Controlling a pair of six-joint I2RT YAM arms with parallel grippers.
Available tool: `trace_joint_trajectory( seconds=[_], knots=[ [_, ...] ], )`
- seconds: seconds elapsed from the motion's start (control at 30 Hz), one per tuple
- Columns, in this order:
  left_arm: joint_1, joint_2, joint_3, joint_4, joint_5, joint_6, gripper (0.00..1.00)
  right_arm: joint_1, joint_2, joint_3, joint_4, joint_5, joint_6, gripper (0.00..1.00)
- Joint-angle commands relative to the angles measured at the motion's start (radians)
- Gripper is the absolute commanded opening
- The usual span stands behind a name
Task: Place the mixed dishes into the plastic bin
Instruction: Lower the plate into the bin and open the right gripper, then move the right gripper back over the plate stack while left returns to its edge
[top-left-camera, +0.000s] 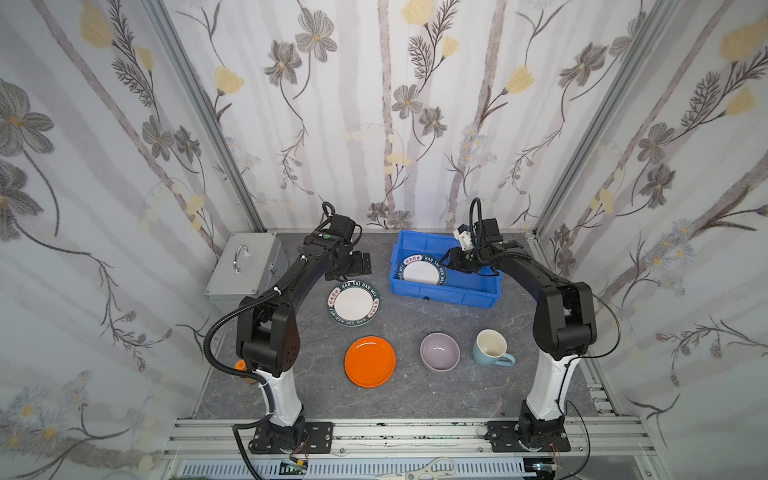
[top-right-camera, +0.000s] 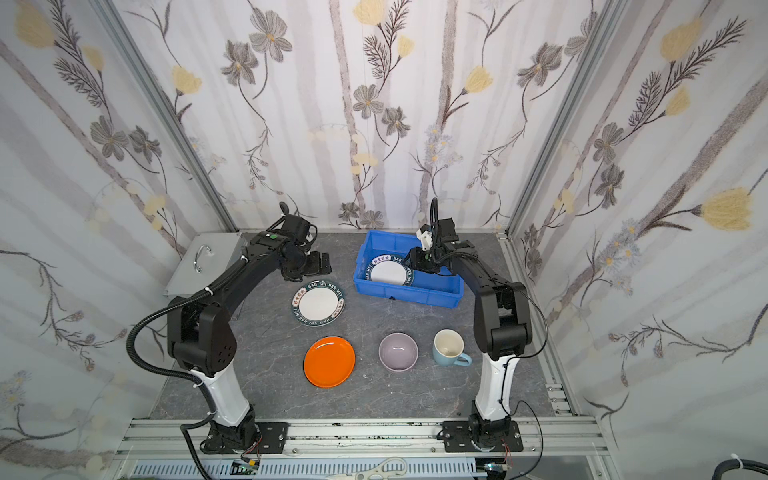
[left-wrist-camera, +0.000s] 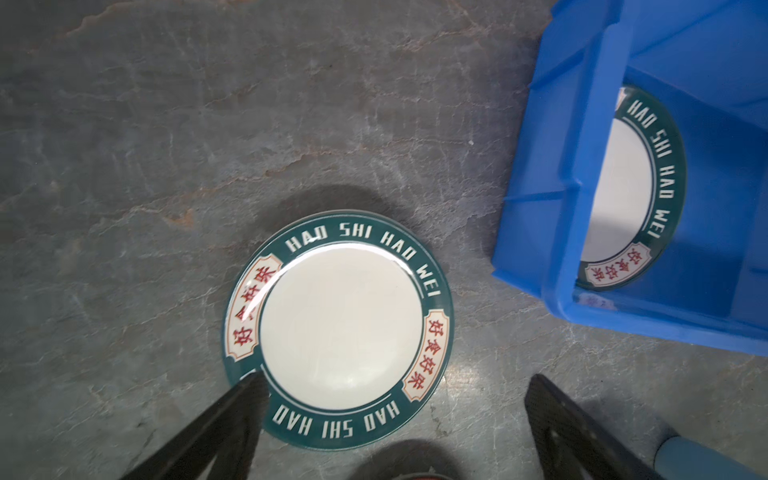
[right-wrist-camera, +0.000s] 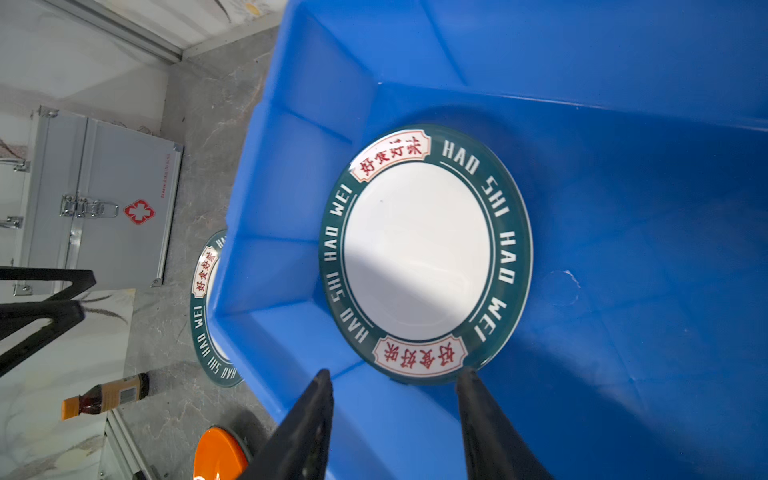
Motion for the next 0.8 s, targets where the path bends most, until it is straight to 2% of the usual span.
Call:
trace_joint_trajectory(
  seconds=[0.0, 0.07, 0.13, 0.17, 0.2, 0.27, 0.3, 0.37, 0.43, 0.5, 0.57, 0.6, 0.63, 0.77],
  knots=[
    [0.04, -0.066, -0.104, 0.035, -0.025, -0.007, 0.99, 0.087, -0.05, 0.077, -0.079, 0.207, -0.035, 0.49],
    [0.068, -0.119, -0.194, 0.064, -0.02, -0.02, 1.0, 0.185, -0.029, 0.223, -0.21, 0.397, -0.05, 0.54],
    [0.086, -0.166, -0.26, 0.094, -0.019, -0.028, 1.0, 0.261, -0.003, 0.335, -0.294, 0.506, -0.057, 0.64],
    [0.092, -0.195, -0.298, 0.111, -0.021, -0.035, 1.0, 0.293, 0.0, 0.373, -0.309, 0.528, -0.056, 0.82],
    [0.096, -0.223, -0.329, 0.123, -0.027, -0.047, 1.0, 0.313, -0.001, 0.388, -0.301, 0.5, -0.052, 0.99],
    [0.099, -0.271, -0.384, 0.134, -0.035, -0.078, 0.99, 0.32, -0.004, 0.382, -0.258, 0.33, -0.023, 1.0],
    [0.1, -0.29, -0.408, 0.139, -0.042, -0.091, 0.97, 0.323, -0.002, 0.372, -0.237, 0.288, -0.01, 1.0],
    [0.1, -0.337, -0.46, 0.148, -0.057, -0.127, 0.95, 0.34, 0.007, 0.368, -0.214, 0.288, -0.004, 1.0],
    [0.1, -0.385, -0.513, 0.159, -0.066, -0.168, 0.94, 0.374, 0.023, 0.393, -0.241, 0.369, -0.026, 1.0],
    [0.1, -0.44, -0.558, 0.162, -0.061, -0.208, 0.94, 0.414, 0.022, 0.427, -0.29, 0.508, -0.039, 1.0],
    [0.1, -0.499, -0.596, 0.158, -0.054, -0.25, 0.94, 0.467, -0.011, 0.428, -0.298, 0.694, -0.041, 1.0],
    [0.1, -0.529, -0.607, 0.153, -0.054, -0.263, 0.94, 0.479, -0.029, 0.415, -0.298, 0.724, -0.039, 1.0],
    [0.099, -0.561, -0.618, 0.146, -0.057, -0.268, 0.94, 0.48, -0.051, 0.39, -0.289, 0.708, -0.029, 1.0],
    [0.098, -0.66, -0.632, 0.101, -0.102, -0.281, 0.94, 0.45, -0.127, 0.205, -0.195, 0.493, 0.026, 0.99]
  ],
)
